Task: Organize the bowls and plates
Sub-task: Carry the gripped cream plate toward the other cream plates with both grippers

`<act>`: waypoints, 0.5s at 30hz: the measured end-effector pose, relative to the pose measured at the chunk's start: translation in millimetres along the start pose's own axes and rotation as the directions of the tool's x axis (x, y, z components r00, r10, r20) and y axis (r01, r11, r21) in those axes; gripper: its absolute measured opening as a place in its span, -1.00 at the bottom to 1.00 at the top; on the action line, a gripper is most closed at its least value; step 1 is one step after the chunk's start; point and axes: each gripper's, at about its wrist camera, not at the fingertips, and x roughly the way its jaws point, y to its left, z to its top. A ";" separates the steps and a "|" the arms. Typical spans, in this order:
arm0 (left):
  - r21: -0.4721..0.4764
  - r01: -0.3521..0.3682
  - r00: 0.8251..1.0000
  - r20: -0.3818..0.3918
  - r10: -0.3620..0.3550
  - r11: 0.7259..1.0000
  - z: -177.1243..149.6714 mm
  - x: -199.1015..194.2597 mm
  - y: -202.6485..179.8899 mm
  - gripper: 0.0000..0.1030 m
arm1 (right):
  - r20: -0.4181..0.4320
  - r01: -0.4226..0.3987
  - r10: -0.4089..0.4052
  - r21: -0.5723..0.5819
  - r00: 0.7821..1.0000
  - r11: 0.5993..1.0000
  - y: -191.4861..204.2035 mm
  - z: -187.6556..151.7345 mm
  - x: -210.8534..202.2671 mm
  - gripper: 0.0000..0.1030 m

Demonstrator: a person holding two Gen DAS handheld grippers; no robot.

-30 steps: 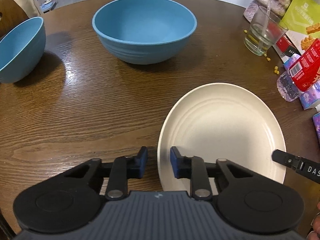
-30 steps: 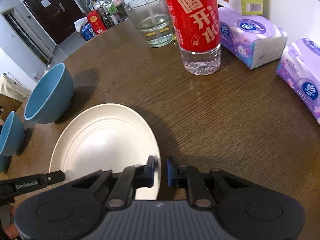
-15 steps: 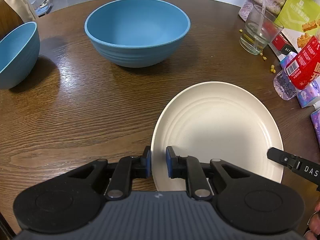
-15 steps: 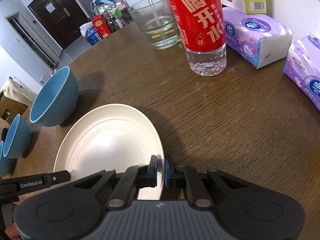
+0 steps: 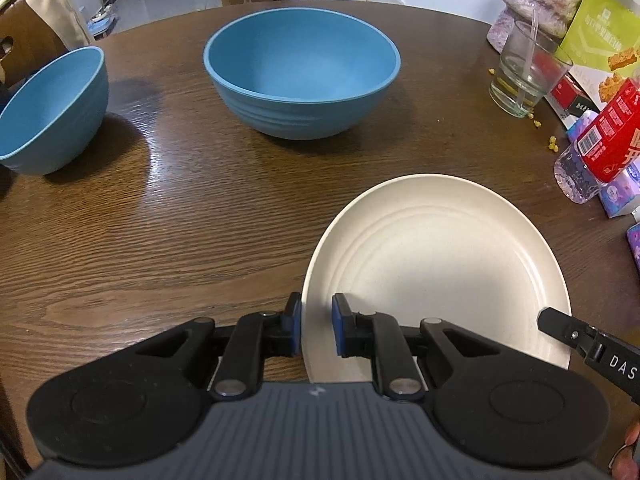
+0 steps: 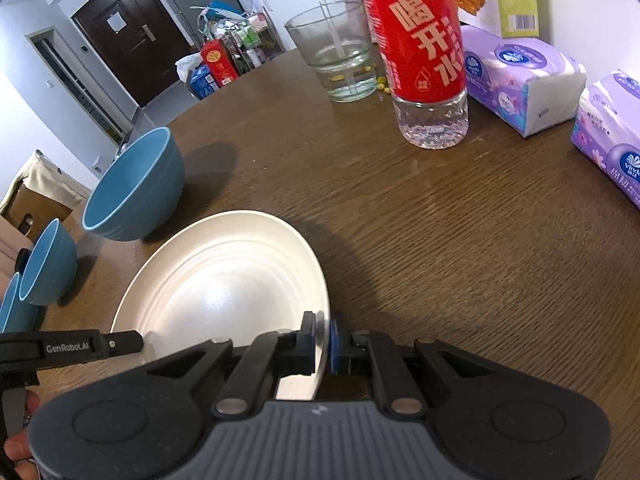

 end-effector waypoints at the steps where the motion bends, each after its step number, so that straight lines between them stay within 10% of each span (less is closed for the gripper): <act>1: -0.003 -0.002 1.000 0.003 0.002 1.000 -0.8 -1.9 1.6 -0.69 | 0.002 -0.001 0.001 -0.003 1.000 1.000 1.5 -0.5 -1.0 -0.86; 15: -0.059 -0.027 0.998 0.060 0.030 0.998 -14.5 -38.6 37.2 -0.69 | 0.026 -0.046 0.048 -0.066 0.999 0.997 35.1 -9.1 -21.3 -0.86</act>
